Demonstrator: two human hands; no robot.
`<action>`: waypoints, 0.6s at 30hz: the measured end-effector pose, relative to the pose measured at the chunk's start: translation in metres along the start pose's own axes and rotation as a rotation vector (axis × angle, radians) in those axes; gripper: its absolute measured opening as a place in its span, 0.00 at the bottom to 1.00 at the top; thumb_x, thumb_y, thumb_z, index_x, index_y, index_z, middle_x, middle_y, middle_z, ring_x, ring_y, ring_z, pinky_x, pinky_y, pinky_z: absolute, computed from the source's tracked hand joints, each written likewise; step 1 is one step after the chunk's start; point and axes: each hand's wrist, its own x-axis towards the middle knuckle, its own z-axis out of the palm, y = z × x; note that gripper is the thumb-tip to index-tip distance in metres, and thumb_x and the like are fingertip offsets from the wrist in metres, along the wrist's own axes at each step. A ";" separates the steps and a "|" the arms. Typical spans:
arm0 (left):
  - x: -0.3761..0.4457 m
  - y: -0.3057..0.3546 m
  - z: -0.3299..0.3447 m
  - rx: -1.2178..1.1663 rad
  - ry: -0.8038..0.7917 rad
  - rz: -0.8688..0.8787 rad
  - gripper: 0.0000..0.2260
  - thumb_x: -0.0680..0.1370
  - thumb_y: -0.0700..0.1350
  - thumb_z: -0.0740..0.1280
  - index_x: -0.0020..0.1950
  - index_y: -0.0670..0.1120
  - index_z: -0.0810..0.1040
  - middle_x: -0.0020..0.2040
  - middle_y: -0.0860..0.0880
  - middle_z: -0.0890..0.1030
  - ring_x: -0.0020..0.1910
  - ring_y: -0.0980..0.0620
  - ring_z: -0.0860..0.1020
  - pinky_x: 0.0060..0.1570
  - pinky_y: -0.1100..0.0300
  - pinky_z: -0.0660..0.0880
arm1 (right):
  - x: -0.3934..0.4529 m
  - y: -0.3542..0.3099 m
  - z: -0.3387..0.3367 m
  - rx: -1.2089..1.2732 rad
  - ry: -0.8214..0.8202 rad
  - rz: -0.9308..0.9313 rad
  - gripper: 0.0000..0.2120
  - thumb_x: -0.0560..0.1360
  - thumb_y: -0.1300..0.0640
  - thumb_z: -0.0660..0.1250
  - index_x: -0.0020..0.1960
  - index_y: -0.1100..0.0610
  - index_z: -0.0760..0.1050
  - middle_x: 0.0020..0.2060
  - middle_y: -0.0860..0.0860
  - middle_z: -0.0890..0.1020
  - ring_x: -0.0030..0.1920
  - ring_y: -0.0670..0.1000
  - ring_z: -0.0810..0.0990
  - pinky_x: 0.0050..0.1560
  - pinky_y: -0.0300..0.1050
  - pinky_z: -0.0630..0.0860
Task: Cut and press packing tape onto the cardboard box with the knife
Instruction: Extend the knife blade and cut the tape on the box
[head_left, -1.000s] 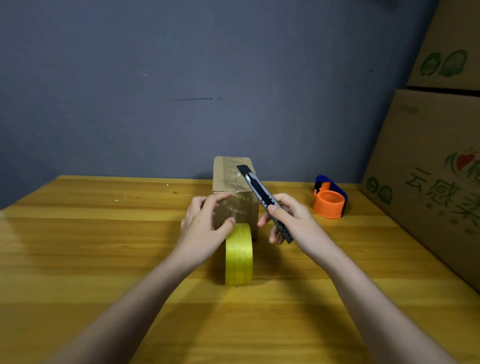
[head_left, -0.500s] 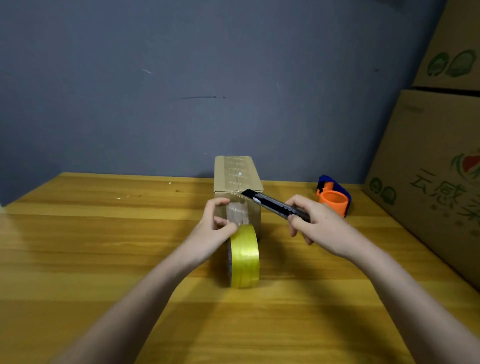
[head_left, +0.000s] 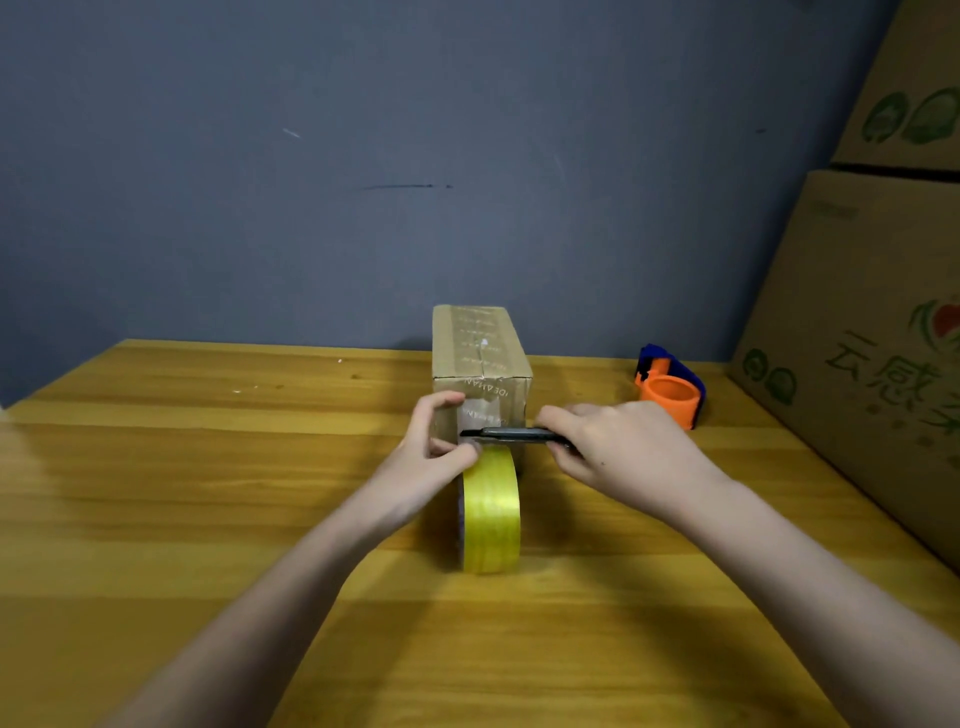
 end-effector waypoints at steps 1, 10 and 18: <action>0.000 0.000 0.000 -0.004 0.002 0.001 0.22 0.77 0.49 0.66 0.66 0.64 0.62 0.48 0.48 0.80 0.48 0.55 0.76 0.53 0.53 0.69 | 0.002 -0.001 0.001 -0.015 0.022 0.012 0.15 0.74 0.48 0.49 0.49 0.49 0.73 0.34 0.47 0.80 0.26 0.53 0.78 0.21 0.39 0.60; -0.001 0.003 0.002 -0.017 0.005 0.005 0.21 0.78 0.45 0.64 0.67 0.61 0.63 0.44 0.50 0.77 0.42 0.58 0.73 0.43 0.62 0.67 | 0.011 -0.012 -0.006 -0.128 -0.025 -0.014 0.09 0.66 0.55 0.73 0.38 0.54 0.72 0.23 0.49 0.71 0.16 0.53 0.66 0.23 0.34 0.46; 0.000 0.000 0.000 0.007 0.001 -0.003 0.21 0.78 0.49 0.64 0.67 0.64 0.63 0.50 0.47 0.79 0.48 0.55 0.75 0.46 0.61 0.67 | 0.014 -0.020 -0.020 -0.149 -0.019 -0.017 0.13 0.60 0.59 0.77 0.35 0.56 0.72 0.21 0.51 0.65 0.18 0.52 0.55 0.24 0.33 0.45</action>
